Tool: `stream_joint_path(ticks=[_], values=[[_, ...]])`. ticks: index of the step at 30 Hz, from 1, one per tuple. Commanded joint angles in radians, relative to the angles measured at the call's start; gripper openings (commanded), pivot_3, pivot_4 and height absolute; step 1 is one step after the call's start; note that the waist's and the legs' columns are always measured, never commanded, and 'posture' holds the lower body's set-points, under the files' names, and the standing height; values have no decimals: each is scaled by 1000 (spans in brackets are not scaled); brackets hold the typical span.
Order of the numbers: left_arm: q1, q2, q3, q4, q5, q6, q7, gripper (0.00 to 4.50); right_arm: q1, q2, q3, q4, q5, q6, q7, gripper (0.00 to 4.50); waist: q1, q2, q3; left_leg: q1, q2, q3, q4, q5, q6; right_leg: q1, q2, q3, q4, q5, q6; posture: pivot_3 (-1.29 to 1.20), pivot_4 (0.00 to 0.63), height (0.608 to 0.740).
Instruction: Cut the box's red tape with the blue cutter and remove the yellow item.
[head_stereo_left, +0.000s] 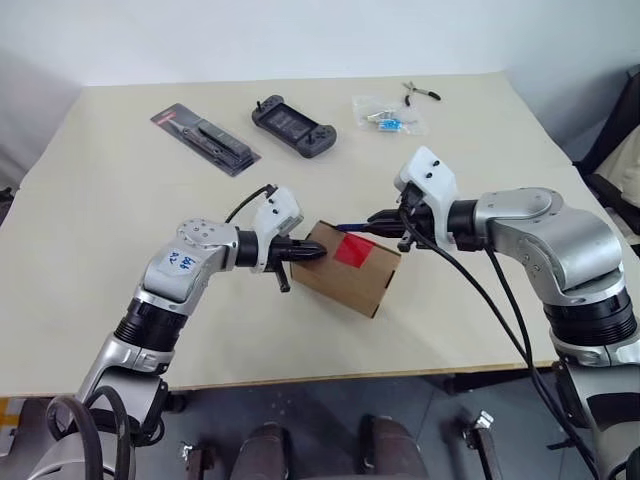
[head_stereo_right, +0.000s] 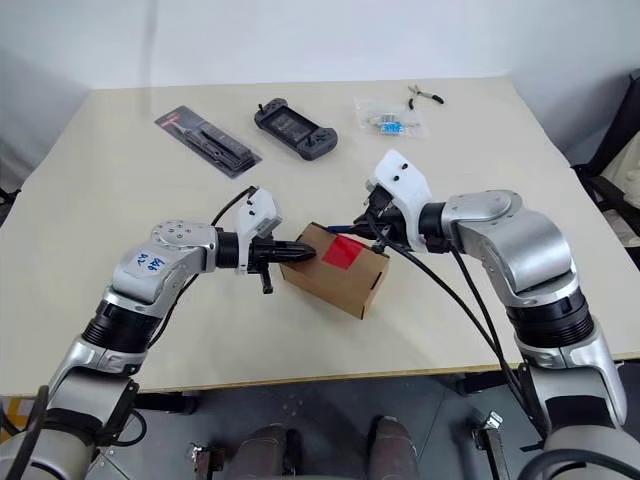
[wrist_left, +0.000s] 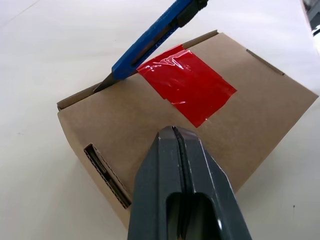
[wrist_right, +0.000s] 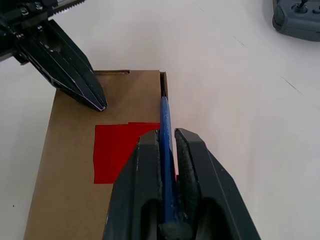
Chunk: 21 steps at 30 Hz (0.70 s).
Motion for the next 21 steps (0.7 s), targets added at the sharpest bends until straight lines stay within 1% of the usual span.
stream_joint_path(ticks=[1,8,14,21], values=[[24,43,-59,28,96,37,24,0,8,-45,-35,-46,4,9,3,156,0,0,0,0,0,0,0,0,0,0,0,0,0,0,0,0,150,740],[-6,60,-126,32,151,75,14,0,5,-102,-45,-84,32,45,20,156,2,-1,-1,0,0,0,0,0,1,1,0,1,0,0,0,0,150,740],[-11,48,-139,35,161,78,18,0,18,-163,-44,-104,48,65,43,156,6,-2,-1,1,0,0,1,0,1,1,0,1,-1,0,0,0,150,740],[-16,60,-170,38,178,94,-4,0,63,-217,-65,-132,73,87,52,156,9,-3,-3,1,0,1,1,-1,1,1,0,1,-1,0,0,0,150,740]])
